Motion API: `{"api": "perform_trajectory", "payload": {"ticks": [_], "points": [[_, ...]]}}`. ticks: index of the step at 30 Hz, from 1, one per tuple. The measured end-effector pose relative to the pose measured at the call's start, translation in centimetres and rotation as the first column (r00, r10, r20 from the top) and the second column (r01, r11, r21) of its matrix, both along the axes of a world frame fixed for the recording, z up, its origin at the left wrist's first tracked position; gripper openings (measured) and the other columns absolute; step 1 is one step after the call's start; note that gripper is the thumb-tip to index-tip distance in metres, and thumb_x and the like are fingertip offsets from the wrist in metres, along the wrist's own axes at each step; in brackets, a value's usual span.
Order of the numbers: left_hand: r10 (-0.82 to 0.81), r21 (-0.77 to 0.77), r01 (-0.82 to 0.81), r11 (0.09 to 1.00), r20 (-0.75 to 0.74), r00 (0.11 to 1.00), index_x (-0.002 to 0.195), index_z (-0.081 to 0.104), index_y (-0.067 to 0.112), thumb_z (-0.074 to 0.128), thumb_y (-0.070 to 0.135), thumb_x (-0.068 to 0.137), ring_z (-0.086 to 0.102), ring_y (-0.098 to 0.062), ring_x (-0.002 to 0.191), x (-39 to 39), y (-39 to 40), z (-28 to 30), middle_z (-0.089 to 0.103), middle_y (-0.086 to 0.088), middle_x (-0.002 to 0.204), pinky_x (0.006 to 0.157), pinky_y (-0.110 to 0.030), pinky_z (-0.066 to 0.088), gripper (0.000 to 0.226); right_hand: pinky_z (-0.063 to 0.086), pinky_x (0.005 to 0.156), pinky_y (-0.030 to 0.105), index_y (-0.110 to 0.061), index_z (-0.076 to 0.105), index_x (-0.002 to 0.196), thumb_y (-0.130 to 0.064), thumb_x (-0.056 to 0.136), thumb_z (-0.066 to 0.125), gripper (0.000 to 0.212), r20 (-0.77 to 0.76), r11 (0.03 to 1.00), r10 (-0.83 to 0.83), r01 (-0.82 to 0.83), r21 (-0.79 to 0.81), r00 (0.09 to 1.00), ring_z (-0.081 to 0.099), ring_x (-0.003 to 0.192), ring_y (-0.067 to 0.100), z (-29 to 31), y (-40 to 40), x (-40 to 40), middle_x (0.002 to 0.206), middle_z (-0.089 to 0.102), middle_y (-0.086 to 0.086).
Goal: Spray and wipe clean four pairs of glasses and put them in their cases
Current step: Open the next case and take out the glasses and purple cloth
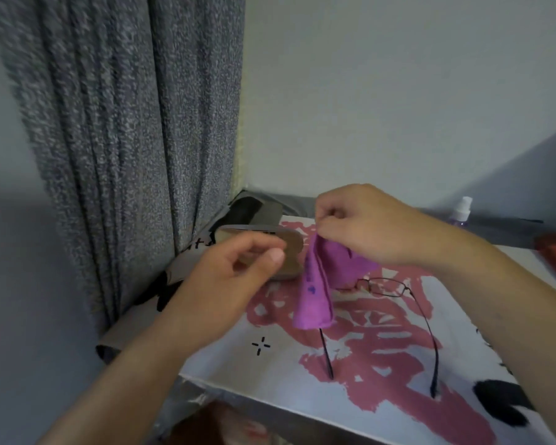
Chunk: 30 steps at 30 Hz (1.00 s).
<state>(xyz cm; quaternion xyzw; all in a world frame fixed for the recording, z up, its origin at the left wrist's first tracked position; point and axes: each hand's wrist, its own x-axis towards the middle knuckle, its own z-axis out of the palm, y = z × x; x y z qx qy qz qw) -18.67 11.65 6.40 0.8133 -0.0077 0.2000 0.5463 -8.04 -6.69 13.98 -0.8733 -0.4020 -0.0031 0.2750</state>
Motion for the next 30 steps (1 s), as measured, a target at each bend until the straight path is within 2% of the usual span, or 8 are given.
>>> {"api": "perform_trajectory", "payload": {"ticks": [2, 5, 10, 13, 16, 22, 25, 30], "points": [[-0.086, -0.072, 0.084, 0.994, -0.022, 0.996, 0.102, 0.074, 0.032, 0.068, 0.043, 0.078, 0.069, -0.005, 0.093, -0.8, -0.6, 0.5, 0.075, 0.010, 0.098, 0.077, -0.016, 0.051, 0.027, 0.034, 0.054, 0.032, -0.017, 0.054, 0.063, -0.020, 0.090, 0.056, 0.026, -0.144, 1.000, 0.010, -0.006, 0.029, 0.989, 0.045, 0.052, 0.014, 0.0, 0.8, -0.7, 0.056, 0.049, -0.002], [-0.169, -0.183, 0.158, 0.970, -0.045, 0.985, 0.095, 0.076, 0.028, 0.075, 0.033, 0.074, 0.069, -0.008, 0.083, -1.6, -0.4, 0.5, 0.074, 0.005, 0.089, 0.069, -0.023, 0.055, 0.022, 0.029, 0.057, 0.034, -0.022, 0.056, 0.063, -0.020, 0.091, 0.057, 0.028, -0.309, 0.997, 0.055, -0.035, 0.069, 0.949, 0.040, 0.054, 0.014, -0.1, 1.2, -1.4, 0.058, 0.044, -0.002], [-0.207, -0.233, 0.190, 0.954, -0.050, 0.977, 0.094, 0.075, 0.010, 0.075, 0.011, 0.082, 0.067, -0.021, 0.074, -2.1, 0.2, -0.4, 0.073, -0.016, 0.088, 0.071, -0.034, 0.057, 0.012, 0.043, 0.064, 0.027, -0.015, 0.061, 0.071, -0.012, 0.098, 0.056, 0.027, -0.505, 0.974, 0.207, -0.128, 0.187, 0.838, 0.050, 0.059, 0.012, -0.6, 1.0, -1.7, 0.062, 0.053, -0.003], [-0.186, -0.232, 0.167, 0.958, -0.062, 0.981, 0.087, 0.073, 0.006, 0.071, 0.002, 0.087, 0.065, -0.014, 0.064, -2.1, 0.4, -0.2, 0.071, -0.011, 0.074, 0.057, -0.020, 0.050, 0.004, 0.049, 0.067, 0.027, -0.012, 0.065, 0.075, -0.012, 0.099, 0.055, 0.026, -0.527, 0.972, 0.217, -0.135, 0.191, 0.822, 0.059, 0.067, 0.015, -0.4, 0.4, -1.5, 0.070, 0.063, 0.003], [-0.174, -0.230, 0.156, 0.961, -0.063, 0.983, 0.083, 0.071, 0.008, 0.068, -0.001, 0.089, 0.059, -0.007, 0.059, -2.0, 0.6, 0.2, 0.068, -0.004, 0.069, 0.052, -0.013, 0.043, 0.012, 0.049, 0.066, 0.028, -0.015, 0.067, 0.070, -0.009, 0.098, 0.055, 0.031, -0.543, 0.970, 0.220, -0.124, 0.208, 0.811, 0.059, 0.068, 0.016, -0.1, 0.2, -1.3, 0.070, 0.064, 0.002], [-0.165, -0.218, 0.154, 0.964, -0.034, 0.986, 0.081, 0.072, 0.024, 0.075, 0.007, 0.085, 0.058, -0.006, 0.059, -1.6, -0.2, 0.8, 0.066, 0.003, 0.072, 0.051, -0.015, 0.044, 0.017, 0.046, 0.060, 0.017, -0.015, 0.062, 0.067, -0.001, 0.097, 0.052, 0.035, -0.567, 0.954, 0.299, -0.224, 0.200, 0.768, 0.054, 0.060, 0.008, 0.1, 0.1, -1.7, 0.064, 0.057, -0.003], [-0.167, -0.206, 0.156, 0.966, -0.036, 0.985, 0.081, 0.073, 0.023, 0.077, 0.009, 0.082, 0.056, -0.005, 0.055, -1.5, -0.4, 0.8, 0.066, 0.003, 0.070, 0.047, -0.019, 0.043, 0.014, 0.045, 0.060, 0.016, -0.015, 0.062, 0.068, -0.002, 0.097, 0.052, 0.032, -0.562, 0.952, 0.306, -0.250, 0.176, 0.769, 0.053, 0.060, 0.008, 0.1, 0.2, -1.9, 0.064, 0.056, -0.004], [-0.148, -0.197, 0.147, 0.969, 0.008, 0.989, 0.082, 0.073, 0.027, 0.077, 0.032, 0.071, 0.068, -0.014, 0.071, -2.3, -0.7, 0.3, 0.073, -0.001, 0.081, 0.062, -0.029, 0.055, 0.012, 0.041, 0.054, 0.016, -0.013, 0.058, 0.067, -0.003, 0.098, 0.051, 0.033, -0.616, 0.956, 0.282, -0.163, 0.243, 0.735, 0.046, 0.056, 0.009, -0.1, 0.3, -1.9, 0.061, 0.049, -0.002]]}}
